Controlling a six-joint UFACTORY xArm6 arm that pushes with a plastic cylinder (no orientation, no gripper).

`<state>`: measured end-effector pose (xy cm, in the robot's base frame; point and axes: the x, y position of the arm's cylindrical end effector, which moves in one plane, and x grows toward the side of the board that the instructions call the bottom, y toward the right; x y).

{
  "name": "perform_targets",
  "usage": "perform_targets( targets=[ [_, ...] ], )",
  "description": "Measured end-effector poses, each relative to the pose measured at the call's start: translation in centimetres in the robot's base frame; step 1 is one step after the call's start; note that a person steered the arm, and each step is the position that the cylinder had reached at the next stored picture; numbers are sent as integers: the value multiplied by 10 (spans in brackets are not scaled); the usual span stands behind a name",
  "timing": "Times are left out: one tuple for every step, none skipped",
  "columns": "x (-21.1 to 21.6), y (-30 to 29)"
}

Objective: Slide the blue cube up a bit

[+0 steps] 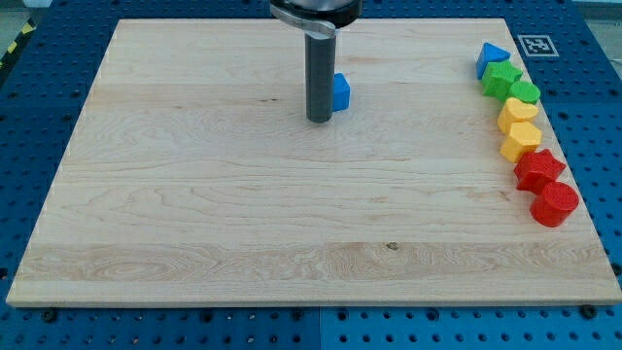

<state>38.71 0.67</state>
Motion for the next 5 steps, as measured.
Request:
perform_targets(
  targets=[
    [-15, 0],
    [-27, 1],
    [-36, 26],
    [-37, 42],
    [-54, 39]
  ],
)
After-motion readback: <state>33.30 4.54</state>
